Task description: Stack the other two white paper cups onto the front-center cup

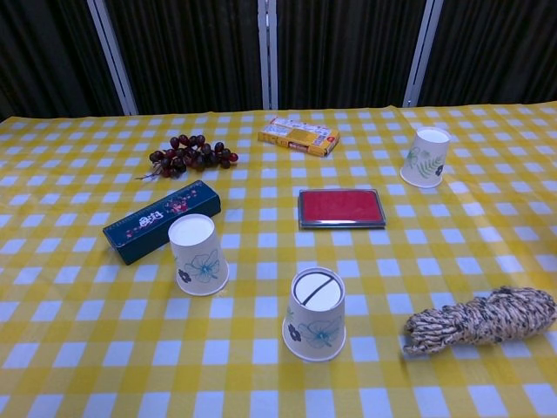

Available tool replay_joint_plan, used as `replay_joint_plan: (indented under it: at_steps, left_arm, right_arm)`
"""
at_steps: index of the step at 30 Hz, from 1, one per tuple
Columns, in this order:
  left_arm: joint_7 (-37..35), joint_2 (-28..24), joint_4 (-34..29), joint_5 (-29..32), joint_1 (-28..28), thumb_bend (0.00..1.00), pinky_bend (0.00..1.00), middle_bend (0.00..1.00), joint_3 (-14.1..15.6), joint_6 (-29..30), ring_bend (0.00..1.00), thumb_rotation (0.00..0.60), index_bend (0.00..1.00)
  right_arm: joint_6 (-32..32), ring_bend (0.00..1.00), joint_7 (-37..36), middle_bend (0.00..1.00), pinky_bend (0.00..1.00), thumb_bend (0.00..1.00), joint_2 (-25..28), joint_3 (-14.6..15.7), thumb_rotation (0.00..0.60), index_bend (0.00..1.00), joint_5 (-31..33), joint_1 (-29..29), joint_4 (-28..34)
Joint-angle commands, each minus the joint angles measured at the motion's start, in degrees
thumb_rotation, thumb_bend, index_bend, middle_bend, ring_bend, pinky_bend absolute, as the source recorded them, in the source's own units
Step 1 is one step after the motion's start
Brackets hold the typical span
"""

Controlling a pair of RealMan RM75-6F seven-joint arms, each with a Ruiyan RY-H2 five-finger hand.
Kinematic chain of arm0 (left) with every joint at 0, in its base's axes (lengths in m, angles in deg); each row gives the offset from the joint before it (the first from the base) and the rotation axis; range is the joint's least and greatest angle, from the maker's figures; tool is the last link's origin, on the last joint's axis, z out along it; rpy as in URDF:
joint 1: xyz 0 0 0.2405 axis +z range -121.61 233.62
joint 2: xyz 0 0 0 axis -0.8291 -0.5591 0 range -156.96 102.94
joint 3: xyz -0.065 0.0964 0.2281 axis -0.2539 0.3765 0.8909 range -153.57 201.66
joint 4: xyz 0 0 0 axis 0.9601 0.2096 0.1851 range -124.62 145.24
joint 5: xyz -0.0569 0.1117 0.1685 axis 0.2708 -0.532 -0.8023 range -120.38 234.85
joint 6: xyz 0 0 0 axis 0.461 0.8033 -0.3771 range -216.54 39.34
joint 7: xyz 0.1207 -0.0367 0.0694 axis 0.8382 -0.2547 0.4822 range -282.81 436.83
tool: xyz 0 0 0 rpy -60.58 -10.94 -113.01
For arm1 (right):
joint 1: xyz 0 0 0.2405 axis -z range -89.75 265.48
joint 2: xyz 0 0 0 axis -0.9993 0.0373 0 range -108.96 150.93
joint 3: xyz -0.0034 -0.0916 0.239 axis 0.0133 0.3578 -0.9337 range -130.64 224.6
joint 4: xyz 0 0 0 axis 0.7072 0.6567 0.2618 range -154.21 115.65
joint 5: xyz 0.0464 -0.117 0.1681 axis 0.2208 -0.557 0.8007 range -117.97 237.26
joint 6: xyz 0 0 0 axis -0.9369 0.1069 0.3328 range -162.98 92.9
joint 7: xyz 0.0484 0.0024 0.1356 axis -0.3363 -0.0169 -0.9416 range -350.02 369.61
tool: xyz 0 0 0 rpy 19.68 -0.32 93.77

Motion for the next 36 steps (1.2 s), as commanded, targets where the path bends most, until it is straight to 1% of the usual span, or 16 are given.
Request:
replay_joint_plan:
  at_steps: [1, 3, 7, 11, 15, 17, 22, 24, 29, 33, 36]
  left_arm:
    - [0.51, 0.46, 0.37, 1.08, -0.37, 0.00, 0.00, 0.00, -0.35, -0.79, 0.00, 0.600, 0.00]
    - [0.87, 0.69, 0.54, 1.95, -0.65, 0.00, 0.00, 0.00, -0.55, -1.49, 0.00, 0.600, 0.00]
    - [1.23, 0.97, 0.92, 3.62, -1.25, 0.00, 0.00, 0.00, -0.94, -2.97, 0.00, 0.600, 0.00]
    - [1.34, 1.20, 1.09, 4.69, -1.56, 0.00, 0.00, 0.00, -1.25, -3.69, 0.00, 0.600, 0.00]
    - [1.41, 1.34, 1.42, 5.42, -1.78, 0.00, 0.00, 0.00, -1.33, -4.26, 0.00, 0.600, 0.00]
    - [1.22, 1.35, 1.58, 5.86, -1.86, 0.00, 0.00, 0.00, -1.48, -4.48, 0.00, 0.600, 0.00]
    - [0.98, 1.39, 2.09, 6.88, -2.14, 0.00, 0.00, 0.00, -1.67, -5.29, 0.00, 0.600, 0.00]
    - [1.03, 1.62, 2.59, 7.68, -2.37, 0.00, 0.00, 0.00, -1.85, -5.90, 0.00, 0.600, 0.00]
    - [1.62, 2.08, 3.05, 8.56, -2.77, 0.00, 0.00, 0.00, -1.97, -6.63, 0.00, 0.600, 0.00]
    - [1.99, 2.34, 3.29, 9.19, -2.96, 0.00, 0.00, 0.00, -2.11, -6.95, 0.00, 0.600, 0.00]
    - [2.14, 2.54, 3.63, 10.05, -3.11, 0.00, 0.00, 0.00, -2.33, -7.33, 0.00, 0.600, 0.00]
  right_arm:
    - [-15.76, 0.03, -2.64, 0.11, 0.25, 0.00, -3.17, -4.74, 0.600, 0.06, 7.66, -11.11, -7.43]
    - [-18.93, 0.07, -3.49, 0.15, 0.28, 0.00, -5.03, -5.78, 0.600, 0.08, 9.38, -13.87, -10.34]
    - [-23.11, 0.09, -4.89, 0.17, 0.31, 0.00, -9.13, -7.22, 0.600, 0.10, 11.97, -18.27, -15.74]
    - [-25.56, 0.11, -4.33, 0.18, 0.31, 0.00, -12.62, -7.92, 0.600, 0.12, 14.09, -21.50, -20.66]
    - [-29.67, 0.13, -3.36, 0.20, 0.33, 0.00, -16.83, -8.28, 0.600, 0.14, 18.39, -25.09, -26.21]
    - [-30.45, 0.14, -2.63, 0.21, 0.34, 0.00, -18.74, -8.15, 0.600, 0.15, 19.63, -26.35, -28.41]
    - [-32.04, 0.15, -0.75, 0.22, 0.34, 0.02, -22.65, -7.20, 0.600, 0.16, 21.01, -28.81, -33.89]
    - [-33.31, 0.15, -0.18, 0.22, 0.34, 0.03, -24.75, -6.82, 0.600, 0.17, 21.79, -29.98, -37.19]
    - [-34.85, 0.15, -0.76, 0.23, 0.34, 0.07, -28.09, -6.67, 0.600, 0.17, 22.52, -31.55, -43.00]
    - [-35.32, 0.19, -2.28, 0.26, 0.34, 0.15, -30.23, -7.01, 0.600, 0.21, 22.67, -32.20, -46.52]
    - [-36.07, 0.23, -4.20, 0.30, 0.36, 0.18, -31.56, -7.26, 0.600, 0.24, 22.42, -32.54, -48.75]
